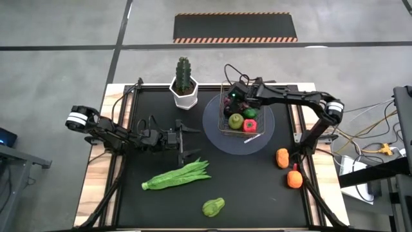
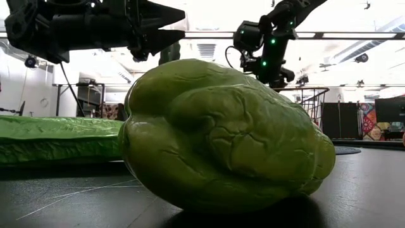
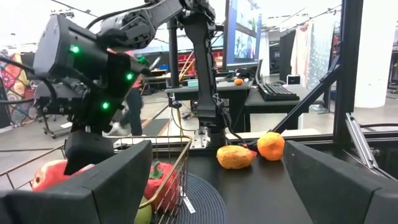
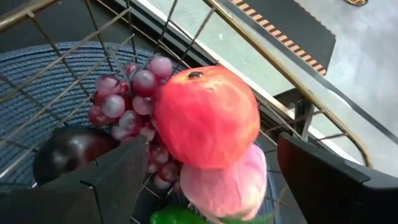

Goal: Build produce basket
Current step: Put the green leaf lettuce into the gold wire basket

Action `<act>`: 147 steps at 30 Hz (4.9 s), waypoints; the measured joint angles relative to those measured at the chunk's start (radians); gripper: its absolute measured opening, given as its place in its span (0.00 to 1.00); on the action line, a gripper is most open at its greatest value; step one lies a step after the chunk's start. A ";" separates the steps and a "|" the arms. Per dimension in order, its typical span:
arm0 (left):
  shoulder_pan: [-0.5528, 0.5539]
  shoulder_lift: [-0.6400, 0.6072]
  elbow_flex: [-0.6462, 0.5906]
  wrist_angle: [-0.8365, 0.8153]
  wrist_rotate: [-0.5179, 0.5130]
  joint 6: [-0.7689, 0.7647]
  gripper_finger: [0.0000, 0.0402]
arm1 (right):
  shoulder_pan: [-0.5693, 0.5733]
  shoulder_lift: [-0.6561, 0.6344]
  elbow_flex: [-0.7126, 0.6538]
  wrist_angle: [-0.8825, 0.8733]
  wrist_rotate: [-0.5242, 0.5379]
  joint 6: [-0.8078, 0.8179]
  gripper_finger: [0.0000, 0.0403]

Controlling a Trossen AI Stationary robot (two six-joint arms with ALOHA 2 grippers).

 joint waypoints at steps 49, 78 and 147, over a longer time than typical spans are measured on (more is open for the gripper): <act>-0.397 -0.015 0.556 -1.923 0.130 -0.765 0.85 | 0.775 -0.342 -0.075 0.039 -0.075 0.036 0.81; -0.457 -0.015 0.393 -1.912 0.050 -0.990 0.83 | 0.775 -0.342 -0.162 0.101 -0.076 0.075 0.81; -0.142 0.144 0.254 -0.028 -0.177 0.159 0.23 | 0.740 -0.245 -0.422 1.441 -0.269 -0.541 0.86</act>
